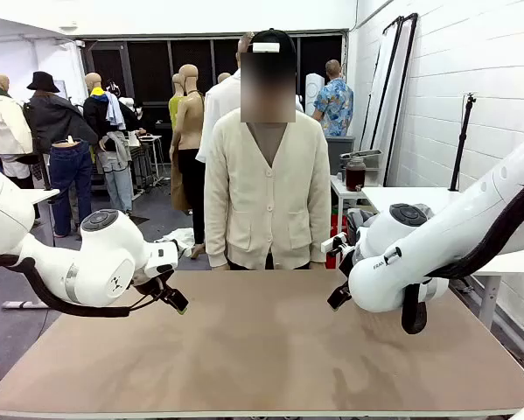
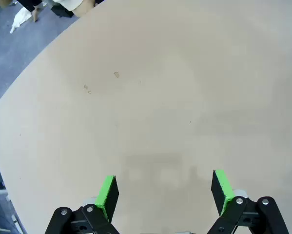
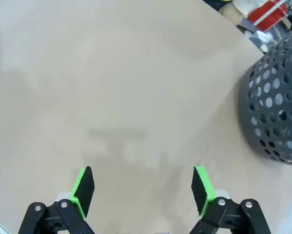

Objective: Fold the training pants.
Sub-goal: Grab both ends of the Training pants handed by a person.

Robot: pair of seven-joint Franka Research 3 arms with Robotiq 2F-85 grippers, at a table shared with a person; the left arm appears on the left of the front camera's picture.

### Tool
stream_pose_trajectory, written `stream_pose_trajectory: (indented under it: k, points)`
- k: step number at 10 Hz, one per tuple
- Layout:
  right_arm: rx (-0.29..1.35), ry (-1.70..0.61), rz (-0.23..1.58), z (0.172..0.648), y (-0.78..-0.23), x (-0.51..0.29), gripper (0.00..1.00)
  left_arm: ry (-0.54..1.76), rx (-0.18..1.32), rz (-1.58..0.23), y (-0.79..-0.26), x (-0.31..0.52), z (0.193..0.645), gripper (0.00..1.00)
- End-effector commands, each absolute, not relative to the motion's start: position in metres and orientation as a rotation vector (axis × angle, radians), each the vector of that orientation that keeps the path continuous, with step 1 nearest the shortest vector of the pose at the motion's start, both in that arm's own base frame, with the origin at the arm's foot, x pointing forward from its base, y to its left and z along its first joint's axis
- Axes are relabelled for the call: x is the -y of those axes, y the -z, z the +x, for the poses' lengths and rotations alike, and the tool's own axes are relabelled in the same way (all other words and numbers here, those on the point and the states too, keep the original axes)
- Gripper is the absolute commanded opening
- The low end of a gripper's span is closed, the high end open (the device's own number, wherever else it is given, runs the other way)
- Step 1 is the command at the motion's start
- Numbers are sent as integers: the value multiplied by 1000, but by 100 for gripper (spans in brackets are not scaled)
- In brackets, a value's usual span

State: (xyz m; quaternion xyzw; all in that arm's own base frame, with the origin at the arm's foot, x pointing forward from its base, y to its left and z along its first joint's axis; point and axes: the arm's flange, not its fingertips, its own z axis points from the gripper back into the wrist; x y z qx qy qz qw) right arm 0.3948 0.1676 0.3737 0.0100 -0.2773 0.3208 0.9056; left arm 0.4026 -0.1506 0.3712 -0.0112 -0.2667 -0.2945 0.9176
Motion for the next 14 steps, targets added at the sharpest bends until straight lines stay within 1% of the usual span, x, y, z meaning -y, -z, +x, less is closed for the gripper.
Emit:
stream_pose_trajectory:
  k: [1,14]
  points:
    - [573,-663,21,395,-374,-168,100,606,549,-23,-371,151,403,100]
    - [573,-663,21,395,-374,-168,100,606,549,-23,-371,151,403,100]
